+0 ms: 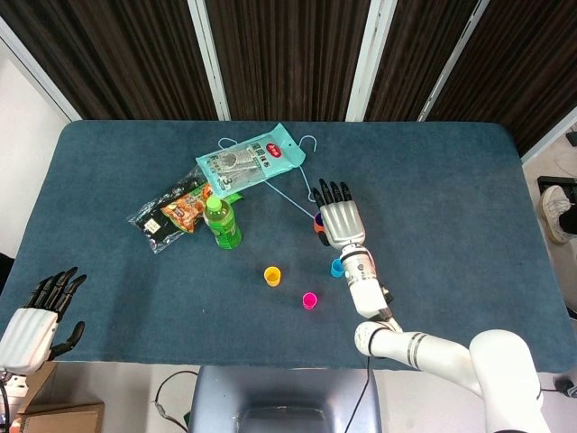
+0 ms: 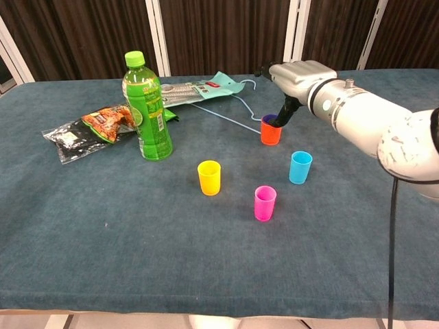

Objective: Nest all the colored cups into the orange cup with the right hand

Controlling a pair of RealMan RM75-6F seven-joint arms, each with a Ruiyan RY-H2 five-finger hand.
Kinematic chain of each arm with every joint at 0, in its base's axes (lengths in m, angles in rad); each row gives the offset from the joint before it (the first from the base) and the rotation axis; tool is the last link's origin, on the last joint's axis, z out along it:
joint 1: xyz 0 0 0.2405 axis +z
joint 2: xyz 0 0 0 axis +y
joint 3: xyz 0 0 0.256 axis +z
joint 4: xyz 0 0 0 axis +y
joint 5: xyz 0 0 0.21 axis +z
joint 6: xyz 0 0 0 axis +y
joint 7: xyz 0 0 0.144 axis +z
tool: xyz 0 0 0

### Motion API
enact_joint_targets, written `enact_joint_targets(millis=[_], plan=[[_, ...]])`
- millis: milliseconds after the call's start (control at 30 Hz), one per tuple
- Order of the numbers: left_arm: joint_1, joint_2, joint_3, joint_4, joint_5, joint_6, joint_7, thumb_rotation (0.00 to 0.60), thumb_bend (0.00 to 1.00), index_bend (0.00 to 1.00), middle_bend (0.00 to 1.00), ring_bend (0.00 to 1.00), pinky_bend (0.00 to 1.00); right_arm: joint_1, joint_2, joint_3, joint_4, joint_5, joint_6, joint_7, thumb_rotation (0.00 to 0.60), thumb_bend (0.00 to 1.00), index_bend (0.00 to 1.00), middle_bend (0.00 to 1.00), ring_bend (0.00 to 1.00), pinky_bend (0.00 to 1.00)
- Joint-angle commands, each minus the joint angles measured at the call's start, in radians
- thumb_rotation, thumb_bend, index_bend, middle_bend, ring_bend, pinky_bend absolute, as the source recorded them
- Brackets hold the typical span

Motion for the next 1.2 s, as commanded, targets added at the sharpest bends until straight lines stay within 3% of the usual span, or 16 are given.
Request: enact_joint_targets(millis=[33,167,367,567,833,1200], plan=[[0.000,0.000,0.000,-0.001,0.001,0.002,0.000,0.600,0.43,0.00,0.00,0.00,0.10,-0.046,0.086,-0.035,-0.191,-0.072,0.015,0.060,0.600,0.46,0.19,0.00,0.00,0.00],[0.001,-0.001,0.001,-0.002,0.003,0.005,0.001,0.600,0.43,0.00,0.00,0.00,0.10,-0.075,0.155,-0.080,-0.356,-0.118,-0.006,0.098,0.600,0.46,0.23,0.00,0.00,0.00],[0.004,0.000,0.002,-0.003,0.009,0.015,0.000,0.600,0.43,0.00,0.00,0.00,0.10,-0.072,0.172,-0.153,-0.442,-0.130,-0.034,0.058,0.600,0.46,0.28,0.00,0.00,0.00],[0.006,0.002,0.004,-0.001,0.014,0.018,-0.006,0.600,0.43,0.00,0.00,0.00,0.10,-0.041,0.094,-0.169,-0.375,-0.097,-0.047,0.029,0.600,0.46,0.33,0.00,0.00,0.00],[0.010,0.008,0.004,0.003,0.015,0.029,-0.020,0.600,0.43,0.00,0.00,0.00,0.10,-0.006,-0.018,-0.148,-0.248,-0.084,-0.052,0.044,0.600,0.46,0.41,0.00,0.00,0.00],[0.018,0.014,0.005,0.008,0.023,0.047,-0.038,0.600,0.43,0.00,0.00,0.00,0.10,0.009,-0.077,-0.133,-0.171,-0.073,-0.033,0.033,0.600,0.46,0.54,0.00,0.00,0.00]])
